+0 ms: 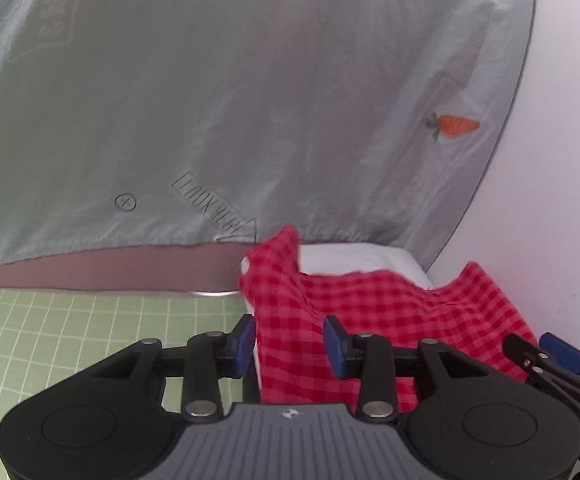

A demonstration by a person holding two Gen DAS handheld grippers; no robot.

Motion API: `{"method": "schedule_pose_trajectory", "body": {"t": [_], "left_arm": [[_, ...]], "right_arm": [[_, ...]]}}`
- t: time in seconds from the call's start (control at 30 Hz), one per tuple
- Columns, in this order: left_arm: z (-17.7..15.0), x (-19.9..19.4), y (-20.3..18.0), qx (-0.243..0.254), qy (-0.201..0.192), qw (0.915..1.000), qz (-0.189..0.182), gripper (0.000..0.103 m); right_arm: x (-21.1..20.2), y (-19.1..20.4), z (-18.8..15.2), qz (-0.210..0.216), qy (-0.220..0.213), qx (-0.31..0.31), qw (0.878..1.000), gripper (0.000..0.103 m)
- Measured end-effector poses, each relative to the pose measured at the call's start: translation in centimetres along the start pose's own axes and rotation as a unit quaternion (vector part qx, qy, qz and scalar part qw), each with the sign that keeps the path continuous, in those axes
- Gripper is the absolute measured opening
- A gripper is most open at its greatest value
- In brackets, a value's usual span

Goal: Fold clothes

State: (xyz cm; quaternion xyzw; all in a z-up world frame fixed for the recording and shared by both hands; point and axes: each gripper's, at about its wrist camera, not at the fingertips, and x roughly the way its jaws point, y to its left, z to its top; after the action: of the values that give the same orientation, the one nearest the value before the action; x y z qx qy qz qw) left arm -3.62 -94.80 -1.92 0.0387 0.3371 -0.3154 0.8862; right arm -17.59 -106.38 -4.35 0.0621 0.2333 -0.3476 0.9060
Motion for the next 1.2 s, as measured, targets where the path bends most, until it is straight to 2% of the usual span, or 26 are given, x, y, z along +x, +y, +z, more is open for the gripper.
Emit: {"method": "schedule_pose_trajectory", "body": {"t": [0.03, 0.07, 0.1, 0.13, 0.27, 0.37, 0.43, 0.5, 0.6, 0.77, 0.93, 1.07, 1.2], "left_arm": [[-0.7, 0.2, 0.3, -0.005, 0.007, 1.0000, 0.004, 0.051], [-1.3, 0.2, 0.7, -0.013, 0.012, 0.9998, 0.005, 0.058], [-1.9, 0.2, 1.0, -0.022, 0.015, 0.9996, 0.004, 0.061], [-2.4, 0.3, 1.3, -0.028, 0.018, 0.9994, 0.004, 0.062], [-4.1, 0.8, 2.5, -0.047, 0.035, 0.9983, 0.006, 0.066], [-5.0, 0.9, 3.3, -0.057, 0.042, 0.9974, 0.011, 0.071], [-5.2, 0.6, 4.0, -0.066, 0.044, 0.9967, 0.014, 0.072], [-5.7, -0.1, 4.9, -0.070, 0.046, 0.9962, 0.026, 0.072], [-6.6, -1.7, 5.8, -0.053, 0.041, 0.9965, 0.049, 0.072], [-9.1, -5.8, 7.2, -0.022, -0.012, 0.9993, 0.029, 0.098], [-12.0, -9.8, 8.0, -0.020, -0.031, 0.9990, 0.024, 0.099], [-14.2, -12.9, 7.9, 0.010, -0.013, 0.9999, 0.002, 0.103], [-16.7, -15.8, 8.3, 0.040, 0.003, 0.9992, -0.005, 0.103]], "right_arm": [[-0.5, 0.2, -0.8, -0.009, 0.000, -0.003, 1.000, 0.063], [-0.9, 0.4, -1.3, -0.017, -0.003, -0.003, 1.000, 0.064], [-1.1, 0.6, -1.8, -0.019, -0.007, -0.005, 1.000, 0.064], [-1.2, 0.8, -2.2, -0.020, -0.011, -0.007, 1.000, 0.065], [0.7, 0.5, -3.9, -0.009, 0.049, 0.003, 0.999, 0.065], [0.2, -0.1, -4.4, -0.012, 0.053, 0.024, 0.998, 0.069], [-0.1, -0.3, -4.4, -0.020, 0.053, 0.034, 0.998, 0.075], [-1.0, -0.5, -4.6, -0.019, 0.053, 0.038, 0.998, 0.075], [-2.6, -0.7, -4.9, -0.018, 0.052, 0.042, 0.998, 0.078], [-5.9, 0.5, -5.6, -0.013, 0.060, 0.034, 0.998, 0.078], [-9.9, 2.0, -7.6, -0.007, 0.077, 0.033, 0.996, 0.078], [-13.2, 2.4, -9.5, 0.001, 0.095, 0.063, 0.994, 0.078], [-16.8, 3.6, -11.2, -0.016, 0.094, 0.062, 0.994, 0.078]]}}
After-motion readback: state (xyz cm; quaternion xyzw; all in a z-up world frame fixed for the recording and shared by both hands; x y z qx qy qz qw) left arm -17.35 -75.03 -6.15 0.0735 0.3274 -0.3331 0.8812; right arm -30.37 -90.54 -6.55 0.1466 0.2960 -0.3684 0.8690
